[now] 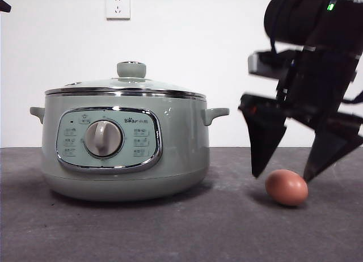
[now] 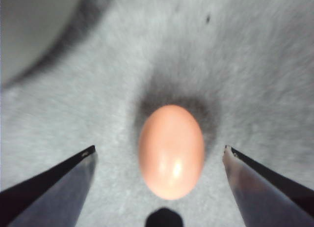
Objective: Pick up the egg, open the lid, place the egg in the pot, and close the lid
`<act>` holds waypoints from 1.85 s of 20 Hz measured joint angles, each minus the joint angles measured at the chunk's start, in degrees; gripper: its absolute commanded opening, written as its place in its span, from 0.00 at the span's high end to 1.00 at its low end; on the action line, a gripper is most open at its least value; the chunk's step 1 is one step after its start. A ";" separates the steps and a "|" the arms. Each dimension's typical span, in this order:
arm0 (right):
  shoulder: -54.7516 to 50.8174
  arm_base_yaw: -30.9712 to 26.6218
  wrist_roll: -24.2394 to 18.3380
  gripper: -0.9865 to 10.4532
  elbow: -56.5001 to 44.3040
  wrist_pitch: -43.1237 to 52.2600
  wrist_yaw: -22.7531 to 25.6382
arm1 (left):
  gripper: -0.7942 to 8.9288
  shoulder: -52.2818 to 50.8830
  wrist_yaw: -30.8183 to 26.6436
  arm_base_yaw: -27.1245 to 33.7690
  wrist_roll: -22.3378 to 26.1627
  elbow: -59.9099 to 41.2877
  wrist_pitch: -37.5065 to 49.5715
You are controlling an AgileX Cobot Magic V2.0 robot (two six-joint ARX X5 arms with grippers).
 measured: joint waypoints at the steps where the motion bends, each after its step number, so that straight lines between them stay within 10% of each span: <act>1: 1.36 0.00 0.00 0.55 0.00 0.39 0.00 | 0.55 0.00 0.00 0.00 0.00 0.00 -0.02; 7: 4.57 0.00 -0.20 0.93 0.02 2.08 1.33 | 0.55 0.00 0.00 0.00 0.00 0.00 -0.11; 17: -5.44 -0.28 -0.22 0.92 0.04 -3.76 2.82 | 0.54 4.76 -0.96 -3.74 0.00 2.91 1.86; 27: -21.94 -0.42 -0.22 0.92 0.04 -9.09 3.08 | 0.53 29.00 -20.20 -20.96 5.81 18.62 3.93; 37: -23.43 -0.44 -0.20 0.92 0.04 -10.82 4.52 | 0.54 38.93 -23.28 -23.04 8.07 19.74 5.44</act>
